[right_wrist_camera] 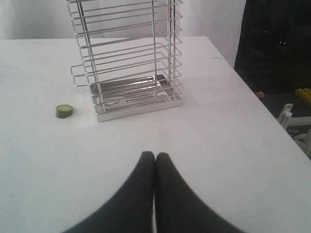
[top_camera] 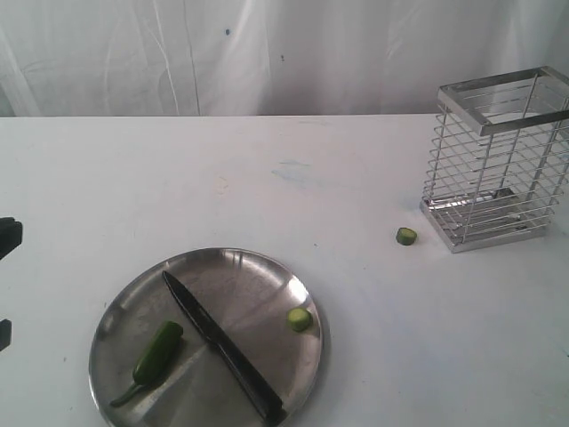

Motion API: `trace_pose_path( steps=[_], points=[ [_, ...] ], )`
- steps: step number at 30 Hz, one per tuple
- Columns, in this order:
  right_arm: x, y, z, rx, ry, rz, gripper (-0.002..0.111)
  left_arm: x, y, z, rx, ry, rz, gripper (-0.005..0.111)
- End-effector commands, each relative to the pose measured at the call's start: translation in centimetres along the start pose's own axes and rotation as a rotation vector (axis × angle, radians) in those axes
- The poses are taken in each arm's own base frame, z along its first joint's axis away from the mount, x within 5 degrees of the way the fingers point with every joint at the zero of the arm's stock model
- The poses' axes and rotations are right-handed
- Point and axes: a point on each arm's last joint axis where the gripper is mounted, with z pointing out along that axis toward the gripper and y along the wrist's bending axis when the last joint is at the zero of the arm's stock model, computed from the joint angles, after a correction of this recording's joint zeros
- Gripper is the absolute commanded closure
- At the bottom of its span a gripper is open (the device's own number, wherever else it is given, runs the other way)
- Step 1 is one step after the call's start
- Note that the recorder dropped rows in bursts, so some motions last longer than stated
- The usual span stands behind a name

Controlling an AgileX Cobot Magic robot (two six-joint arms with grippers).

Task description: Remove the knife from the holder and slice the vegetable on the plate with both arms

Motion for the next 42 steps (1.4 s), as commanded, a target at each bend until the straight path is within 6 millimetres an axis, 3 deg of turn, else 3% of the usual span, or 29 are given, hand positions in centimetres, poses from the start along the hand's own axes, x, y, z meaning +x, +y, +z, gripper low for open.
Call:
trace_pose_path(
  steps=[1, 24, 36, 39, 42],
  points=[
    [-0.1, 0.0, -0.1, -0.003, -0.007, 0.008, 0.108, -0.1, -0.1, -0.1, 0.008, -0.008, -0.019, 0.107],
    [-0.1, 0.0, -0.1, -0.003, -0.007, 0.008, 0.108, 0.0, 0.2, -0.1, -0.011, -0.008, -0.026, 0.107],
    [-0.1, 0.0, -0.1, -0.003, -0.007, 0.008, 0.108, 0.8, 5.4, -2.5, -0.497, 0.023, -0.118, 0.107],
    [-0.1, 0.0, -0.1, -0.003, -0.007, 0.008, 0.108, 0.5, 6.1, -4.6, -0.674, -0.016, -0.109, 0.107],
    [-0.1, 0.0, -0.1, -0.003, -0.007, 0.008, 0.108, -0.3, 5.5, -7.2, -0.763, -0.148, -0.089, 0.107]
  ],
)
